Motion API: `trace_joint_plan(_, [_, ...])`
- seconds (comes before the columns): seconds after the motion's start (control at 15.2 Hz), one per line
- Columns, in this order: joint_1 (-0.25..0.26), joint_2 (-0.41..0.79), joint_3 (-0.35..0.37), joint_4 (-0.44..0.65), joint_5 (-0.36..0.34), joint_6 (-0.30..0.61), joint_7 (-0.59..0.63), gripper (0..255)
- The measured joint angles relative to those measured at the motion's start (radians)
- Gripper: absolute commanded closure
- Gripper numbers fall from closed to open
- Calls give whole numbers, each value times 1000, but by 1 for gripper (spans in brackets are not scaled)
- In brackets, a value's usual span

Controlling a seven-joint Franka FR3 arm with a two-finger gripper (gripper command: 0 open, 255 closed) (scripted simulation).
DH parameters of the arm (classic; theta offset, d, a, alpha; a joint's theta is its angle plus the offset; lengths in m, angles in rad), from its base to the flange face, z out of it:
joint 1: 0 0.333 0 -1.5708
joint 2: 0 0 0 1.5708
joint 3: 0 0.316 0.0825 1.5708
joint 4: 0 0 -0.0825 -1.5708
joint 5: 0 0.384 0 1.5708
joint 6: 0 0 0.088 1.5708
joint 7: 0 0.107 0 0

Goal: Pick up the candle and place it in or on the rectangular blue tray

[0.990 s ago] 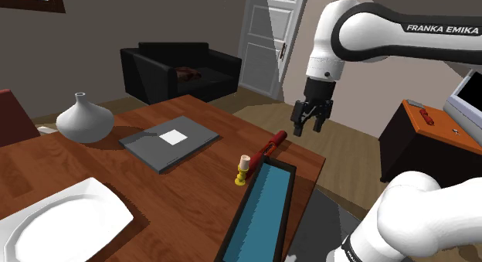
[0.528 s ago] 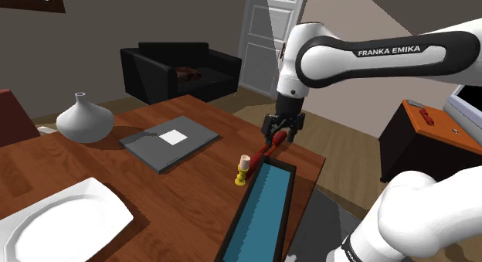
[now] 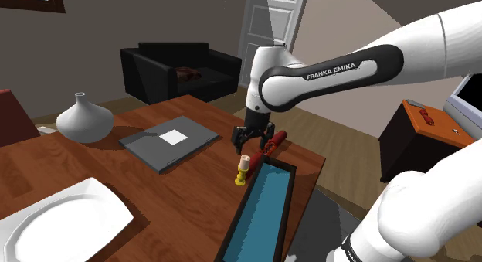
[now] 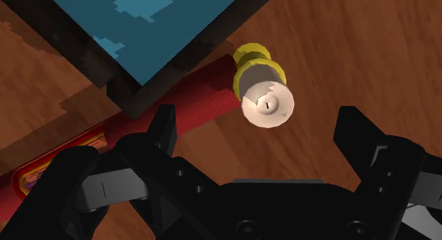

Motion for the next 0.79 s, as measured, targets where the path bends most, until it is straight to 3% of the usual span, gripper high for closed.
trace_joint_plan(0.53, [-2, 93, 22, -33, -18, 136, 37, 0])
trace_joint_plan(0.79, [-2, 104, 24, -45, -19, 159, 38, 0])
